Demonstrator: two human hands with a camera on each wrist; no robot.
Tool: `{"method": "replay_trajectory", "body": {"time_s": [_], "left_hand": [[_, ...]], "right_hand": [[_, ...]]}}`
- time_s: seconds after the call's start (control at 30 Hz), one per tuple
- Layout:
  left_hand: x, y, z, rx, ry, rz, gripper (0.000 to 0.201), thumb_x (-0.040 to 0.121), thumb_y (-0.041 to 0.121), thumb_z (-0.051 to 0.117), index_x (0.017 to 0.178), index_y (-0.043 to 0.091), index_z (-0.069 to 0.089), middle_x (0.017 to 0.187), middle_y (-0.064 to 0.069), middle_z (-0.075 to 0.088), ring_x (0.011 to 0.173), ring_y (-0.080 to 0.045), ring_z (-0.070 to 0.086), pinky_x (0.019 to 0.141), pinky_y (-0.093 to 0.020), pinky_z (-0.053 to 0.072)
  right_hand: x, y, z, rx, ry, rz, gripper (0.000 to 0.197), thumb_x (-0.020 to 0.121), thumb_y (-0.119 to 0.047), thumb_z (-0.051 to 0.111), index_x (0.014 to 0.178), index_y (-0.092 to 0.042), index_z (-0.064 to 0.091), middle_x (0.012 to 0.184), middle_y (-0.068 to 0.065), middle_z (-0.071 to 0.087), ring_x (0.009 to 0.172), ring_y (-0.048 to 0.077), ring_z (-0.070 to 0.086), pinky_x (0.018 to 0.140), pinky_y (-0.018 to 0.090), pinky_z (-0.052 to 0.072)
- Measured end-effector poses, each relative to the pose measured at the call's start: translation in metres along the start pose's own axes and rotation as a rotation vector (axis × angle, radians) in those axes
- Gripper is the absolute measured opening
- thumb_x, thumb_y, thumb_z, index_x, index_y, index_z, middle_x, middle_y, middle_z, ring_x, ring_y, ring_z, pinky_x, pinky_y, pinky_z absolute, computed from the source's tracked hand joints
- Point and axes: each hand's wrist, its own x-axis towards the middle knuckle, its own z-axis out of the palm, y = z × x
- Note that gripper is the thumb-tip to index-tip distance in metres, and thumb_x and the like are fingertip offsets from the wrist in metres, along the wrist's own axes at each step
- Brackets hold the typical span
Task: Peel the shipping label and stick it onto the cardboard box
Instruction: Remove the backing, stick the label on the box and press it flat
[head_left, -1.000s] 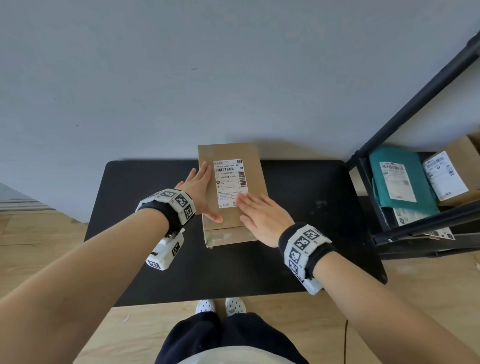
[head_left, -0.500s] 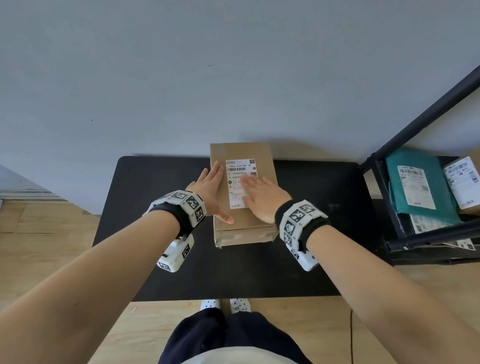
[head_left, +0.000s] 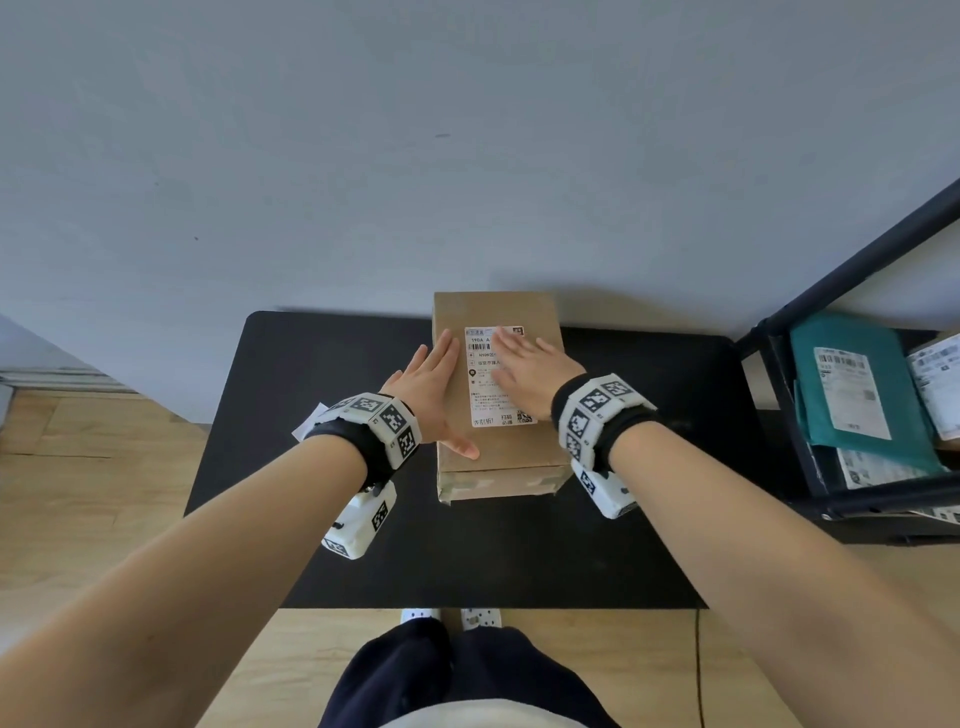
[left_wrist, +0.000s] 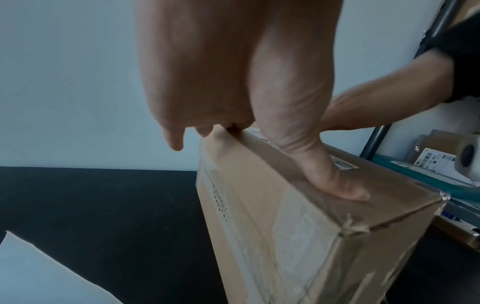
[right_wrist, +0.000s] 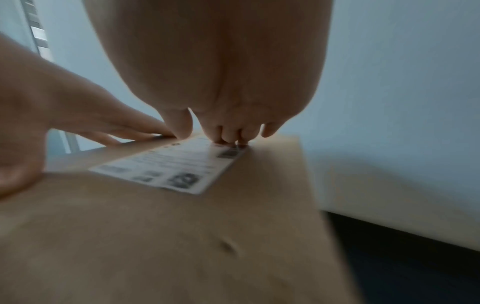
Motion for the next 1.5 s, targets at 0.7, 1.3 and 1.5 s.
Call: {"method": "replay_trajectory", "body": {"time_s": [0.7, 1.3, 1.5], "left_hand": [[0.000, 0.000, 0.000, 0.023, 0.001, -0.034, 0.146, 0.051, 0.058, 0.084, 0.149, 0.025, -0.020, 0.158, 0.016, -0.022, 0.150, -0.020, -0.010, 0.122, -0.048, 0.010], [-0.022, 0.011, 0.007, 0.093, 0.015, -0.021, 0.101, 0.075, 0.057, 0.068, 0.151, 0.037, 0.005, 0.161, 0.005, -0.015, 0.150, -0.023, -0.008, 0.121, -0.050, 0.012], [-0.040, 0.004, 0.017, 0.346, 0.037, 0.124, 0.060, 0.096, 0.053, 0.034, 0.148, 0.047, 0.005, 0.162, 0.004, -0.011, 0.150, -0.022, -0.004, 0.122, -0.047, 0.007]], "right_hand": [[-0.026, -0.012, 0.024, -0.042, -0.007, -0.093, 0.059, 0.101, -0.033, 0.021, 0.151, -0.016, -0.005, 0.161, -0.001, -0.008, 0.149, 0.013, -0.003, 0.121, 0.034, 0.002], [-0.087, 0.013, 0.056, -0.103, 0.171, -0.126, 0.055, 0.101, -0.042, 0.020, 0.151, -0.023, 0.007, 0.161, -0.006, 0.002, 0.149, 0.010, 0.001, 0.120, 0.032, 0.000], [-0.094, 0.024, 0.060, -0.063, 0.157, -0.007, 0.058, 0.100, -0.044, 0.019, 0.151, -0.021, 0.005, 0.162, -0.004, 0.002, 0.149, 0.012, 0.004, 0.120, 0.033, 0.005]]}}
